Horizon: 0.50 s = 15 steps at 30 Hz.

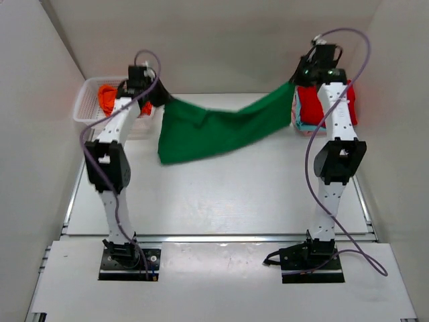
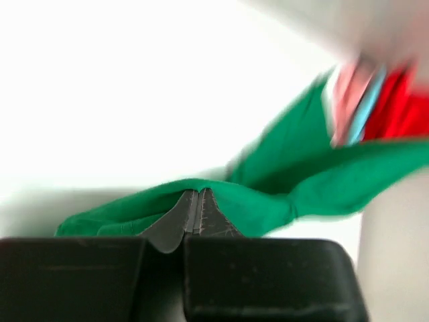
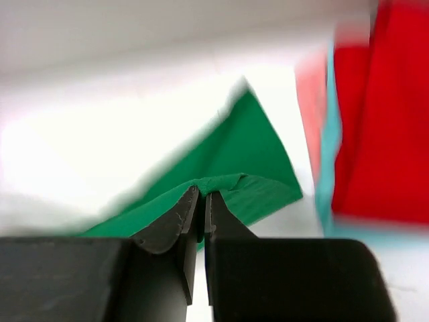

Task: Fold and stack the t-shirts
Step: Flatten out the tshirt

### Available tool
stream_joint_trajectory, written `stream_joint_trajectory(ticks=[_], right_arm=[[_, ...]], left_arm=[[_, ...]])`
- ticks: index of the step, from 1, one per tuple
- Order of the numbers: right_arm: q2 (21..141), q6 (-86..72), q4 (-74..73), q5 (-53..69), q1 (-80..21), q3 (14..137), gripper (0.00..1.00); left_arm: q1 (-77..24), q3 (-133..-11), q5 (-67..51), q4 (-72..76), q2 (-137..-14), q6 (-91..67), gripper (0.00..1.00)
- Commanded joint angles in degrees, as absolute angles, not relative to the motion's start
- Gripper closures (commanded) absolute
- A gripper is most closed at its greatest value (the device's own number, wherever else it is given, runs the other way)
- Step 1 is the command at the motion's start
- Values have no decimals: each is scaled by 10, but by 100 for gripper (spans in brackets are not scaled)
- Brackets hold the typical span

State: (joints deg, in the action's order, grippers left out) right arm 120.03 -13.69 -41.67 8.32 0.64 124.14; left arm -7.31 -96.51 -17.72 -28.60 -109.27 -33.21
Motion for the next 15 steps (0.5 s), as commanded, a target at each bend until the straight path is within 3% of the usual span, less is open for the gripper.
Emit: stream_joint_trajectory(ticks=[1, 2, 3, 5, 6, 8, 12, 15], right_arm=[[1228, -183, -462, 171, 67, 1510, 100], [1181, -192, -413, 201, 77, 1469, 100], [1152, -211, -335, 218, 90, 1354, 100], [1045, -237, -220, 243, 105, 1129, 100], [1035, -242, -195, 249, 112, 1097, 100], [1026, -223, -220, 249, 115, 1064, 100], [977, -166, -261, 213, 82, 990, 100], [903, -155, -235, 204, 70, 821, 100]], left_arm=[[-2, -1452, -226, -381, -1222, -373, 100], [-2, -1513, -227, -403, -1231, -380, 100], [19, -1515, -235, -405, -1230, -375, 100], [7, -1370, -233, -364, -1181, -339, 100], [12, -1306, -229, -332, -1122, -332, 100], [6, -1050, -233, -187, -1027, -350, 100], [-13, -821, -245, -121, -881, -364, 100], [-39, -679, -237, -119, -778, -352, 100]])
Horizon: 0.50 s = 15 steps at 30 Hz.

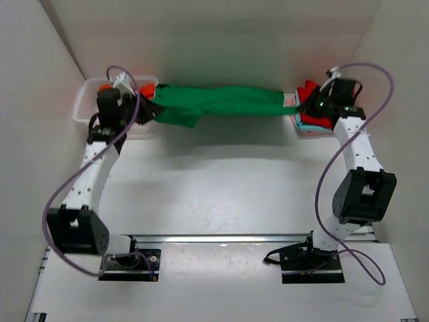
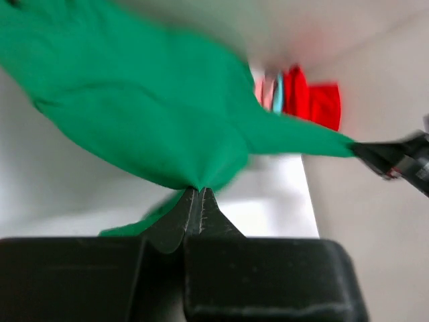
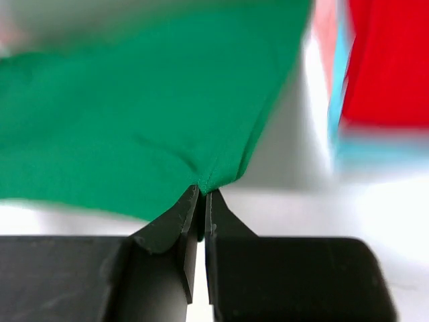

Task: Fold and stack the t-shirts
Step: Flatten out the tshirt

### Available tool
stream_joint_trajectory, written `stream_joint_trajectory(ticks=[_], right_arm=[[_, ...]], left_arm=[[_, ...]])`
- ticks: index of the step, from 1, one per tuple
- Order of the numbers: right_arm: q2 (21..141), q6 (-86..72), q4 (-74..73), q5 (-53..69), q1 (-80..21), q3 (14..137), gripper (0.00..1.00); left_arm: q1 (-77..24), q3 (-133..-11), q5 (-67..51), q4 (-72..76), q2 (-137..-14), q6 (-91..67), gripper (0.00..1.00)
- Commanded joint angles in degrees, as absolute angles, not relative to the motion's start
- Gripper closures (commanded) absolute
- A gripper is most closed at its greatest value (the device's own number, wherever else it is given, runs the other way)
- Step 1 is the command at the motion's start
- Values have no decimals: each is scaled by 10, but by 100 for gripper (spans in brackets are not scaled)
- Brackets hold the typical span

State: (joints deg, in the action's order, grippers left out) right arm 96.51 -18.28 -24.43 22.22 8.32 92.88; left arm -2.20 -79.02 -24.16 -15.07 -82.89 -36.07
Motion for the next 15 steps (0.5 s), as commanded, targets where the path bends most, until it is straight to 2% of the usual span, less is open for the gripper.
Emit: stream_joint_trajectory(ticks=[1, 6, 9, 12, 15], right_arm=[[887, -153, -236, 195, 62, 795, 100], [713, -168, -237, 142, 9, 519, 100], [641, -198, -231, 147, -10, 398, 100], [596, -210, -235, 157, -7, 318, 100], [577, -213, -238, 159, -2, 290, 100]], left_arm=[[-44, -651, -226, -121, -733, -350, 100], [-102, -408, -191, -170, -567, -363, 100], [-105, -274, -196, -165, -483, -398, 100], [-98, -185, -212, -178, -419, -408, 100], [-105, -157, -207, -195, -385, -414, 100]])
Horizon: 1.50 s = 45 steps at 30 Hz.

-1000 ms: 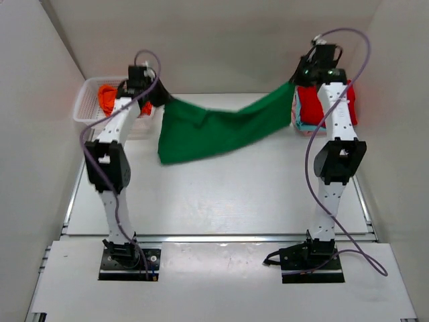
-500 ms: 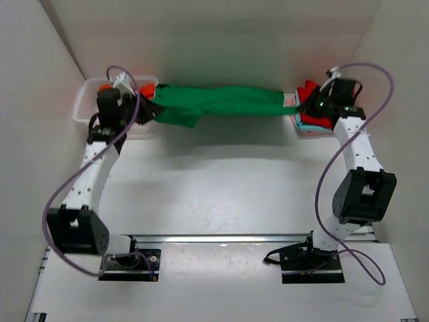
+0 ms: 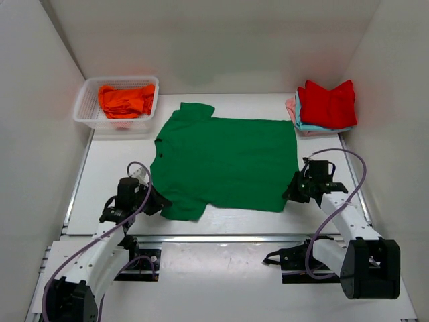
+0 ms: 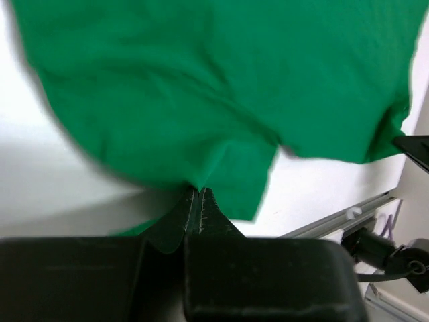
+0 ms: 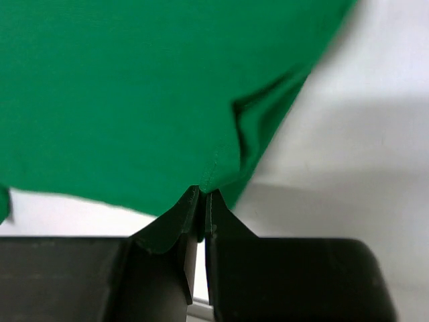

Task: Fold and stack the t-shirts
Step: Flatten out the tshirt, then grap the side of the flattened tshirt closest away from the robot with both arms

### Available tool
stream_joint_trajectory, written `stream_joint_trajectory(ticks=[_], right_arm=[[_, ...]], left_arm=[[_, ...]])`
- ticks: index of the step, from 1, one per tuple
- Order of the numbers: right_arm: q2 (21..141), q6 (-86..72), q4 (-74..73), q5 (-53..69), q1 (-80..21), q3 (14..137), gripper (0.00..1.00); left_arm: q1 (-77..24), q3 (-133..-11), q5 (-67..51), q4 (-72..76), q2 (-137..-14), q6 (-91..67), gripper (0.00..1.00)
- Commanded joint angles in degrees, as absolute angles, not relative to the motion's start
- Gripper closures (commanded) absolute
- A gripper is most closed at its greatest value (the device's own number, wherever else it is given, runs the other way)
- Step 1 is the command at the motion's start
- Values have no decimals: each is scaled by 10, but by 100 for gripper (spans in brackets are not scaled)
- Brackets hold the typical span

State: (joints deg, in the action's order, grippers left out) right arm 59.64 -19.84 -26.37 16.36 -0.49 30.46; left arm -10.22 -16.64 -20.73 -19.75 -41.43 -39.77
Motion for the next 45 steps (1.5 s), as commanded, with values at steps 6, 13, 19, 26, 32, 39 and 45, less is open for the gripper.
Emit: stream_joint_trajectory(ticks=[6, 13, 19, 26, 32, 39, 45], right_arm=[[621, -211, -239, 156, -1, 304, 100], [606, -217, -243, 143, 16, 302, 100], [632, -209, -256, 138, 38, 315, 100], [643, -203, -258, 151, 66, 329, 100], [680, -192, -256, 170, 105, 383, 100], [741, -197, -246, 164, 109, 430, 100], [791, -201, -228, 165, 120, 456, 100]], left_arm=[[-105, -145, -214, -182, -374, -435, 100], [-104, -169, -218, -201, -358, -441, 100], [-108, -191, -215, -207, -389, -425, 100], [-84, -213, -194, -152, -416, -444, 100], [-72, -279, -188, -100, -534, -436, 100], [-54, -339, -186, -67, -620, -421, 100], [-53, -365, -186, -33, -710, -413, 100]])
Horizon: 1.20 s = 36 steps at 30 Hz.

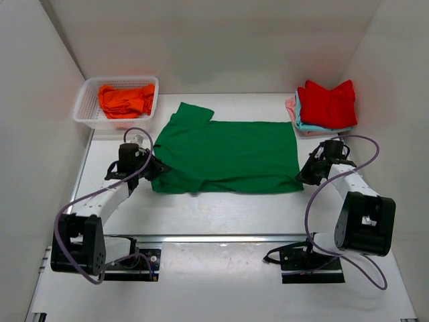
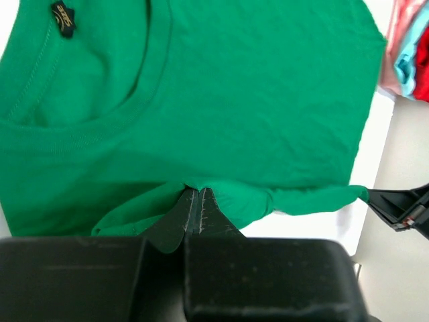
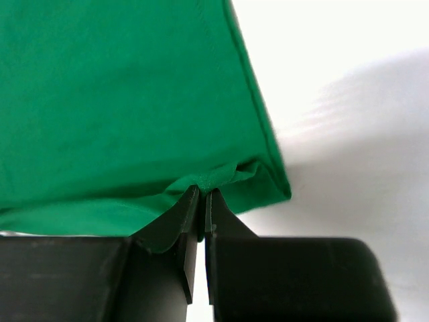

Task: Fold and stack the t-shirts
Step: Grap the side of the flattened tshirt closest away from the robot with both arms, then fold the flattened tshirt in 1/3 of the way

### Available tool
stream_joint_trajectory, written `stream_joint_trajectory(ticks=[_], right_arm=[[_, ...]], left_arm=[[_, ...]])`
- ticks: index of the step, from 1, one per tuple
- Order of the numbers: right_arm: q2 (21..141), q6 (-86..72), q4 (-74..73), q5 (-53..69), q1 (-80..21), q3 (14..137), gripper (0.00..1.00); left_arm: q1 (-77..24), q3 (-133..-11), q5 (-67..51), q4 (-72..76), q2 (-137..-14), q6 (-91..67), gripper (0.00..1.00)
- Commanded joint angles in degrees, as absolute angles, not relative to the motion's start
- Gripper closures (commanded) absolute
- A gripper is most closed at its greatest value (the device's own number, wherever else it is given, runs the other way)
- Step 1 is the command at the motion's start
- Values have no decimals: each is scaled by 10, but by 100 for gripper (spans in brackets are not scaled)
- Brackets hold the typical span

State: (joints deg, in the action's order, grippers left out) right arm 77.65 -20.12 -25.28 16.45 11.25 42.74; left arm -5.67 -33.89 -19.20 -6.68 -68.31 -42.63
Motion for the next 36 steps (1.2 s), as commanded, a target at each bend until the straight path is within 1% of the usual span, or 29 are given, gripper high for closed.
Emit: stream_joint_trajectory(ticks=[1, 7, 16, 18, 19, 20, 22, 23, 24, 25, 26, 29, 32, 36], right_arm=[[794, -200, -226, 166, 119, 458, 100], [829, -213, -202, 167, 127, 478, 100], [869, -211, -196, 161, 127, 519, 100], [874, -213, -195, 162, 126, 523, 100], [880, -213, -194, 163, 127, 528, 100], [884, -214, -192, 162, 130, 528, 100], [889, -216, -185, 168, 132, 523, 100], [888, -219, -167, 171, 132, 525, 95], [882, -221, -153, 174, 132, 514, 67], [873, -221, -130, 177, 126, 504, 56], [861, -221, -127, 173, 127, 495, 48], [819, -216, -114, 128, 98, 463, 40], [776, -213, -87, 107, 65, 433, 43], [779, -235, -16, 156, 53, 391, 59]], left_arm=[[-53, -366, -185, -32, -717, -411, 100], [-47, -399, -189, -7, -791, -408, 100], [-36, -421, -185, 14, -811, -407, 100], [-34, -424, -186, 22, -821, -404, 95], [-31, -428, -192, 25, -827, -403, 88], [-29, -430, -194, 26, -835, -400, 85], [-25, -446, -199, 39, -852, -397, 54], [-23, -444, -206, 46, -854, -400, 50], [-21, -441, -203, 55, -846, -411, 48], [-14, -433, -198, 66, -839, -423, 43], [-17, -432, -194, 61, -832, -427, 41], [-32, -433, -189, 17, -802, -410, 42], [-59, -405, -192, 10, -785, -411, 45], [-89, -380, -174, 25, -808, -412, 53]])
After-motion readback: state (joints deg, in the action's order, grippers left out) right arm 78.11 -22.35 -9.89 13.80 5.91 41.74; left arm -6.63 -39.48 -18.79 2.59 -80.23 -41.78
